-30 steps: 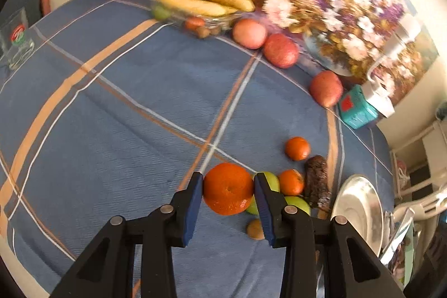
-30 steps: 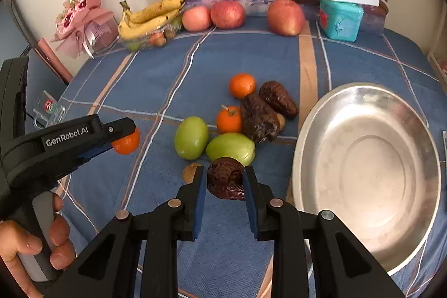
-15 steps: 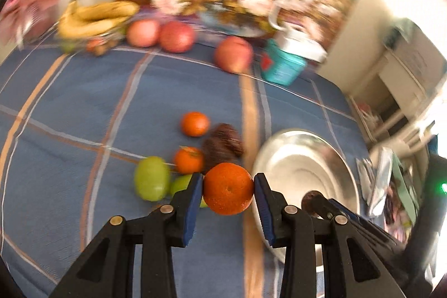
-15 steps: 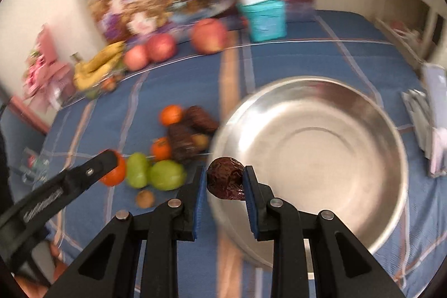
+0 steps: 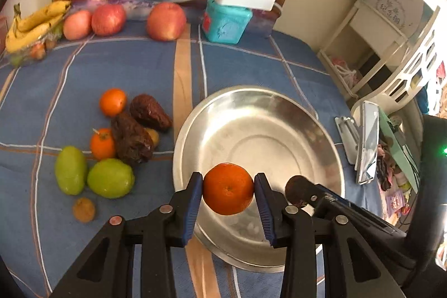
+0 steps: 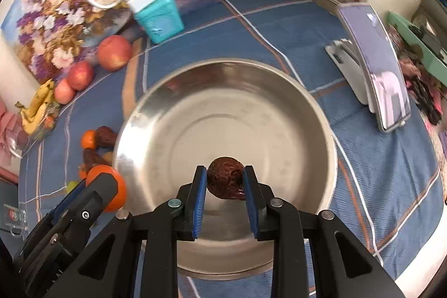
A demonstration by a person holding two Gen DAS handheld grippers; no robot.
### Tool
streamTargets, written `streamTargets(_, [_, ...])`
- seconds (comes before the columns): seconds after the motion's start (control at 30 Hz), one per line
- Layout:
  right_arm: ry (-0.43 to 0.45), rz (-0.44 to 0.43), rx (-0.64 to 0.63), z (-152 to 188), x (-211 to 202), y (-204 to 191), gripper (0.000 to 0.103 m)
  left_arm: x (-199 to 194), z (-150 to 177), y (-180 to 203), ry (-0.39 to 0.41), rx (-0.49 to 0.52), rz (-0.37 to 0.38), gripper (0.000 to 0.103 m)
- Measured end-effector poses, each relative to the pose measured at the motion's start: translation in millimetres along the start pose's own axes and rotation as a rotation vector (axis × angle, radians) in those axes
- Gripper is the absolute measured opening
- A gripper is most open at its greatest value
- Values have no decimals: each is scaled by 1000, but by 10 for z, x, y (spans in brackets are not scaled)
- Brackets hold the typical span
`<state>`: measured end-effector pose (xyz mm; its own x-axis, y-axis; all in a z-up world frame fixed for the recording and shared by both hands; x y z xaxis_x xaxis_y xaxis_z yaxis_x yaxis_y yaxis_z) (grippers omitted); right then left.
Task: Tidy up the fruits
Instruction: 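Lower the date into the steel bowl with the right tool while the left tool drops the tangerine there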
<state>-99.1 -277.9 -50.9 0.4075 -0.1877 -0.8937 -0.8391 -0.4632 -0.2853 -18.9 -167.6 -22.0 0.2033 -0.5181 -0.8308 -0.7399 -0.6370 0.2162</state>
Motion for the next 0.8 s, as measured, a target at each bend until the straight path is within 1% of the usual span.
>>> streamTargets(0.1, [-13,-1,19,-9,17,45,28,23,-2,-53,-5,-27,14,43])
streamTargets(0.17, [-15,-4,18,-4,13,43,29,15,-1,-73,1,-40,27,51])
streamTargets(0.2, [-15,-5,15,-3,9,35,29,6,-8,-75,5,-41,29,52])
streamTargets(0.4, [-13,-9,11,14,-1,28,29,-40,-11,-140,4,-48,18,53])
streamTargets(0.53, [-13,-3,13,17,10,31,29,-95,26,-342,-8,-84,-57,66])
streamTargets(0.57, [-15,-3,13,14,19,29,31,-108,40,-407,-13,-98,-79,71])
streamTargets(0.6, [-14,-1,13,8,23,29,34,-121,59,-486,-23,-114,-107,73])
streamTargets(0.67, [-13,2,13,-1,28,31,51,-144,104,-629,-44,-139,-172,83])
streamTargets(0.7, [-12,2,12,-4,31,29,54,-158,132,-719,-58,-154,-214,85])
streamTargets(0.73, [-12,2,10,-9,32,29,58,-169,152,-779,-64,-163,-236,90])
streamTargets(0.77, [-11,3,6,-9,34,23,60,-186,175,-855,-70,-175,-263,93])
streamTargets(0.8, [-9,7,-1,-9,37,15,61,-214,198,-942,-75,-189,-289,94])
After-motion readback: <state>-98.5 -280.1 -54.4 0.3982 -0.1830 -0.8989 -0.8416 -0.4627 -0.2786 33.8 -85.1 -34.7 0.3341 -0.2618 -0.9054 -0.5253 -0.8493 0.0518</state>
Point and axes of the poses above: each gripper's, at about its wrist camera, not at the fingertips, and x roughly the way its jaws point, y to its right, z to its underside, the point moved 3 cm from there along x, roughly the way its jaws point, and after that the axes turned 13 degrees about x, right-handed, at the moved point
